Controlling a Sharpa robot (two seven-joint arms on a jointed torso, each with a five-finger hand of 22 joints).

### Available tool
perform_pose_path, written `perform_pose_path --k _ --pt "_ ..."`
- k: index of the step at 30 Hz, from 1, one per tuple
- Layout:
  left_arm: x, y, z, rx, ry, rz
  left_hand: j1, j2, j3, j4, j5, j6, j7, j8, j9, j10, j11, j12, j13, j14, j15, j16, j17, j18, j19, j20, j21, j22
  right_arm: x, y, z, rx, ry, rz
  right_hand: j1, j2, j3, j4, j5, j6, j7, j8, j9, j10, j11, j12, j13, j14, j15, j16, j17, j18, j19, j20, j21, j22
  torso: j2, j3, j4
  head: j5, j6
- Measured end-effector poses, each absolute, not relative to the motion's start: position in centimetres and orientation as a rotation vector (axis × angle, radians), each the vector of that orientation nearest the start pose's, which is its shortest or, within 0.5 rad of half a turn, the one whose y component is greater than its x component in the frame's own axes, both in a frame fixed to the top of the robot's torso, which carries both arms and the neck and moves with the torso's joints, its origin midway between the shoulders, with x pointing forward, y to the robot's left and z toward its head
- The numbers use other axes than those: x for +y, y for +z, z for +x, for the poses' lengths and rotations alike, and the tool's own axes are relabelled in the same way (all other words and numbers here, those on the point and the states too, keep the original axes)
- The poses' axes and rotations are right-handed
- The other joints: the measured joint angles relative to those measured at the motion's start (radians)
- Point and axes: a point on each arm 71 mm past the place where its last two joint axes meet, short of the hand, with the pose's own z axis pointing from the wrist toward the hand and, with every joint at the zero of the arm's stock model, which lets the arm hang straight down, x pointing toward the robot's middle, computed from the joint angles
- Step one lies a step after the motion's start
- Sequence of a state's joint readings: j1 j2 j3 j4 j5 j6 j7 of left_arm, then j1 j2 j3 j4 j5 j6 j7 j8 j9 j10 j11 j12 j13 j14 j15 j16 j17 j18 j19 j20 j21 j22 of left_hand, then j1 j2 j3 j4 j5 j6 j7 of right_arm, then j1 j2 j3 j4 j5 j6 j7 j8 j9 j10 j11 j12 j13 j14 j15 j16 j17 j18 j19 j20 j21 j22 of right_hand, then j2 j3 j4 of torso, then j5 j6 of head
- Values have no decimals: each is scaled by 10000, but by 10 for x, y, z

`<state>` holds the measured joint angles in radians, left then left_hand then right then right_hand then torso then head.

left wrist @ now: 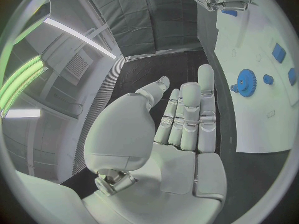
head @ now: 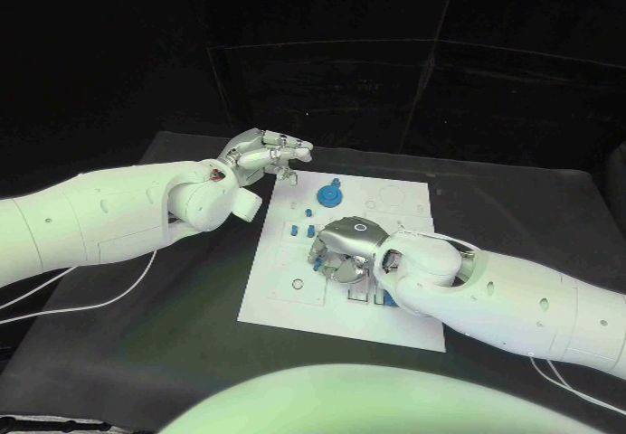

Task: Assemble the parts on the task board

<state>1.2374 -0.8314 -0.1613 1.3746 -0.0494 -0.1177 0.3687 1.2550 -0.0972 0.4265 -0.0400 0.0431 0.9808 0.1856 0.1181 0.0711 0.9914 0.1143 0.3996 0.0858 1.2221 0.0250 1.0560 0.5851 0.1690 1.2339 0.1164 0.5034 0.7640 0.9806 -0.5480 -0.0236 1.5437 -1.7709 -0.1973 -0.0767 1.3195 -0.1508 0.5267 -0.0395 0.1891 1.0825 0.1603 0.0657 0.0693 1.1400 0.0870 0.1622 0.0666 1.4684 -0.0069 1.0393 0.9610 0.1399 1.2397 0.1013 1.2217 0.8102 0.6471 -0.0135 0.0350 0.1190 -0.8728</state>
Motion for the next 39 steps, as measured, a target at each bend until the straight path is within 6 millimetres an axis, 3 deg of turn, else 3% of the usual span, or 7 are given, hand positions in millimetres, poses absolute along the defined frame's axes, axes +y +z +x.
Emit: perform_pose_path --k 18,21,24,25,27,32,39 --pt "241 -213 502 16008 -15022 -10570 0 0 0 0 0 -37 37 0 -7 0 0 0 2 -35 36 1 -34 0 0 0 0 -17 -38 -262 400 17180 9402 -5791 -132 -56 -259 6 44 -155 52 37 -24 -181 100 -89 -20 -36 35 -44 -170 0 -19 20 -21 -177 -9 1 7 -11 0" --pt "241 -213 502 16021 -15019 -10575 0 0 0 0 0 -37 37 0 -7 -36 37 0 -8 -35 36 -39 -78 -1 -32 32 -69 -27 -38 -262 400 17201 9415 -5760 -276 -200 -570 19 112 -642 236 -28 -55 -840 260 -381 -40 -376 256 -896 -1074 13 -622 139 -658 -1259 -8 1 7 -6 0" --pt "241 -213 502 16033 -15015 -10581 0 0 0 0 0 -37 37 0 -7 -36 37 0 -8 -35 36 -39 -113 -1 -32 32 -70 -36 -39 -263 401 17225 9355 -5707 -276 -200 -1112 13 112 -1286 405 -28 -53 -1598 464 -552 -31 -925 409 -2022 -2295 247 -1362 308 -1549 -2653 -4 -1 7 -6 0" --pt "242 -213 502 16037 -15013 -10583 0 0 0 0 0 -37 37 0 -7 -36 37 0 -8 -35 36 -39 -115 -1 -32 32 -70 -36 -41 -263 401 17214 9326 -5672 -275 -200 -1337 11 112 -1440 414 -28 -45 -1748 495 -548 -9 -1023 407 -2218 -2542 399 -1448 346 -1726 -2863 -4 -1 7 -10 0" --pt "242 -213 502 16042 -15011 -10586 1 0 0 0 0 -37 37 0 -12 -36 37 0 -7 -40 42 -53 -135 -1 -32 32 -70 -36 -43 -262 402 17174 9285 -5602 -253 -178 -1642 9 112 -1530 457 -28 -34 -1865 506 -415 17 -1073 461 -2356 -2763 393 -1464 362 -1862 -3015 -4 0 7 -16 0" --pt "242 -213 502 16052 -14997 -10598 1 0 0 0 0 -59 59 0 -17 -36 37 32 -16 -108 36 -78 -207 0 -32 32 -70 -50 -59 -257 398 16831 9286 -5271 -76 -1 -2029 14 263 -1433 362 -22 -9 -1704 398 32 56 -926 364 -2092 -2686 393 -1271 319 -1878 -2955 -4 8 -6 -42 33" --pt "244 -214 502 16057 -14963 -10618 1 0 -28 -29 0 -72 72 0 -16 -36 37 36 -15 -108 36 -145 -259 -1 -32 32 -70 -49 -105 -234 401 16457 9044 -4271 -142 64 -2323 171 342 -1099 169 36 8 -1144 221 466 48 -422 214 -1397 -2095 393 -562 145 -1271 -1956 -66 7 -57 -202 179"
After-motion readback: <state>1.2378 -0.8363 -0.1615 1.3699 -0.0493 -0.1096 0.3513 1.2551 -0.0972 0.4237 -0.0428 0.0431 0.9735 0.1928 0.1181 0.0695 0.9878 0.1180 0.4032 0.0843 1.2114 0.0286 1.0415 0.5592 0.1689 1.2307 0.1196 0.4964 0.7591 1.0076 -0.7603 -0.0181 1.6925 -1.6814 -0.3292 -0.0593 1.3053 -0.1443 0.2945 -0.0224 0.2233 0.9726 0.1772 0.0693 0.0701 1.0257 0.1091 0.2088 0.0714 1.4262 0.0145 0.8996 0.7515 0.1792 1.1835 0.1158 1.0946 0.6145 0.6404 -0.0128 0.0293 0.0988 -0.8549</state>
